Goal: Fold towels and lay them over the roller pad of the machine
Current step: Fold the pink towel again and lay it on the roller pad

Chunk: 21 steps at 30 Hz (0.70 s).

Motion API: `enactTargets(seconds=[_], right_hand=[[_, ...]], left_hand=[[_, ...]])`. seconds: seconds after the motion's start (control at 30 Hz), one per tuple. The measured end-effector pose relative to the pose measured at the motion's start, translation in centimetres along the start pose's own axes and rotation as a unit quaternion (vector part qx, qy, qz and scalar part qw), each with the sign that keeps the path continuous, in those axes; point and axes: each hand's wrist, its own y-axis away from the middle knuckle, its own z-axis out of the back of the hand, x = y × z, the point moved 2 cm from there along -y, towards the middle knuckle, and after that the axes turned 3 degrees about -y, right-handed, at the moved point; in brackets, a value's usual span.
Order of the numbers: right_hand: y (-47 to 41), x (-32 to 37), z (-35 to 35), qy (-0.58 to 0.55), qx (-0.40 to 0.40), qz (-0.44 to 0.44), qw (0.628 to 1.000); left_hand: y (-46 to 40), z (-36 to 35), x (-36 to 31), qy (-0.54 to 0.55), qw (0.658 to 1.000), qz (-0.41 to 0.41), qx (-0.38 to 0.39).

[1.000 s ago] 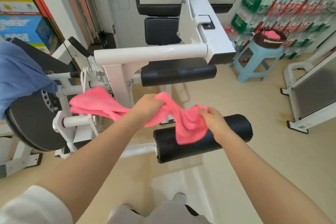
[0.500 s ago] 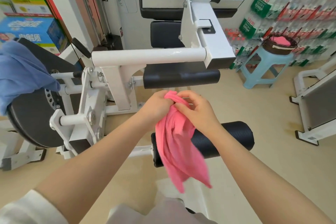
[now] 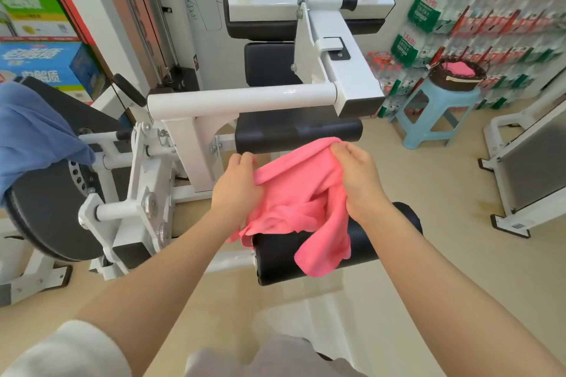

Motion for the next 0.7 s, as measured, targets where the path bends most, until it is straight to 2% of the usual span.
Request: enactTargets(seconds=[0.1,0.17,0.23,0.3,0.37,0.43,0.5,0.53,0.6,0.7], right_hand=[[-0.2,0.6,1.6,-0.106,-0.039,-0.094,0.989],[-0.5,0.6,2.8,-0.143,-0.037,-0.146,0.978],[-0.9,0.3,3.9,-0.164,-0.016,-0.158,0.974],[-1.5,-0.3,5.1,-0.136,-0.021,-0.161,0.977],[-2.1,-0.9,6.6,-0.043,-0.06,-0.161,0.984],[-2.7,-1.5,8.0,0.167,-0.058,-0.107,0.978],[-2.7,-2.3,8.5,0.35,0.012,-0.035,0.936],[-2.4,-2.5,8.4,0.388,0.053,-0.017,0.92],[-1.8,-2.4,7.7,0.369,0.117,0.029,0.921],[-1.0,-1.3,5.7,0.305,0.2,0.124,0.923]], left_hand=[[-0.7,-1.9,2.5,0.018,0.998,0.068,0.004],[-0.8,-2.6,3.2,0.097,0.988,0.115,0.015],[-0.8,-3.2,2.4,0.167,0.978,0.117,0.039],[-0.8,-3.2,0.8,0.245,0.962,0.099,0.067],[-0.8,-2.7,-1.1,0.328,0.936,0.091,0.086],[-1.0,-2.0,-3.0,0.365,0.924,0.077,0.088],[-1.1,-1.1,-4.9,0.363,0.928,0.044,0.074],[-1.1,-0.7,-5.9,0.352,0.934,0.017,0.066],[-0.9,0.0,-7.9,0.307,0.948,-0.049,0.073],[-0.3,0.4,-10.2,0.213,0.959,-0.136,0.127]])
